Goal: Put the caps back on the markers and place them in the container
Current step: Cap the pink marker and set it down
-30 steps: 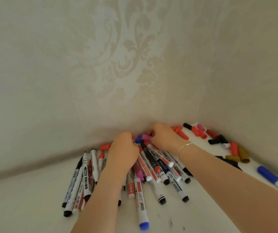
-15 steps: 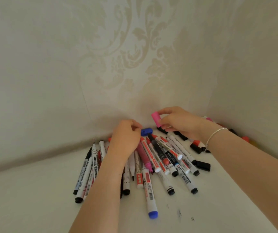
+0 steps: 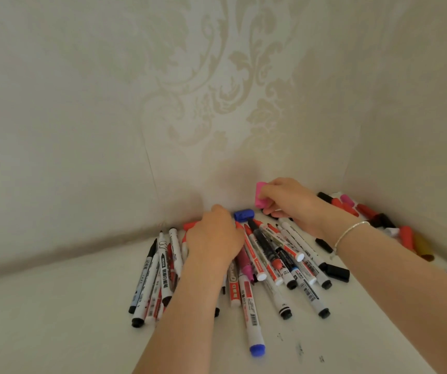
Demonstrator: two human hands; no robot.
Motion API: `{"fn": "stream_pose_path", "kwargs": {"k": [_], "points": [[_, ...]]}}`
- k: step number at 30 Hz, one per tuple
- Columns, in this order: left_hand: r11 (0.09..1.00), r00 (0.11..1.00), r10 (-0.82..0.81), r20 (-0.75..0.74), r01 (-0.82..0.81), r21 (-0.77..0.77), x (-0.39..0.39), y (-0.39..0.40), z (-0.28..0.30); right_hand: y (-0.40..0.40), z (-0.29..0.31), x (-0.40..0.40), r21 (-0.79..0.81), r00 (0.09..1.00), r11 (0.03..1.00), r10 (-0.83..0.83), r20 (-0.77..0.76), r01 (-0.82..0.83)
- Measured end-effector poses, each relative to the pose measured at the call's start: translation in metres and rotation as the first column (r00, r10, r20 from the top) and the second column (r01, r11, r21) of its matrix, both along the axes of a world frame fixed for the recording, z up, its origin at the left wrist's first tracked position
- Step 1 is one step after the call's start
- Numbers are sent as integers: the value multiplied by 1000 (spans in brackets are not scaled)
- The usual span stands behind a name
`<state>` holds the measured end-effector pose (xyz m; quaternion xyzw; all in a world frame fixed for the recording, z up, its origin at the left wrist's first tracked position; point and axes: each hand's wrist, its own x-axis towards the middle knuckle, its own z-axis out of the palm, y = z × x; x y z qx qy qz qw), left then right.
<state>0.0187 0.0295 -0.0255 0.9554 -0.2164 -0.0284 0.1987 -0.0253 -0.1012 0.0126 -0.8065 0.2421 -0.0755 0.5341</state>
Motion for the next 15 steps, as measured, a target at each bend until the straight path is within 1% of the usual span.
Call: {"fn": "stream_pose_path", "kwargs": {"k": [2, 4, 6, 8, 10, 12, 15], "points": [[1000, 999, 11, 43, -11, -1, -4, -2, 1, 3, 1, 0, -4, 1000, 1000, -3, 4, 3], [999, 998, 24, 55, -22, -45, -6, -4, 2, 4, 1, 0, 6, 1000, 1000, -21, 23, 21], [986, 999, 31, 23, -27, -163, -5, -4, 4, 3, 4, 0, 49, 996, 997, -61, 67, 58], [939, 998, 2, -64, -24, -343, -3, -4, 9, -1, 10, -2, 96, 986, 991, -107, 125, 95], [848, 982, -85, -170, -19, -530, -4, -4, 15, -7, 20, -5, 140, 975, 984, -131, 178, 106], [723, 945, -212, -250, -20, -691, -7, -6, 19, -12, 29, -8, 175, 967, 982, -114, 226, 75], [542, 856, -374, -358, -111, -833, -15, -9, 24, -16, 33, -9, 215, 947, 975, -127, 294, 64]]}}
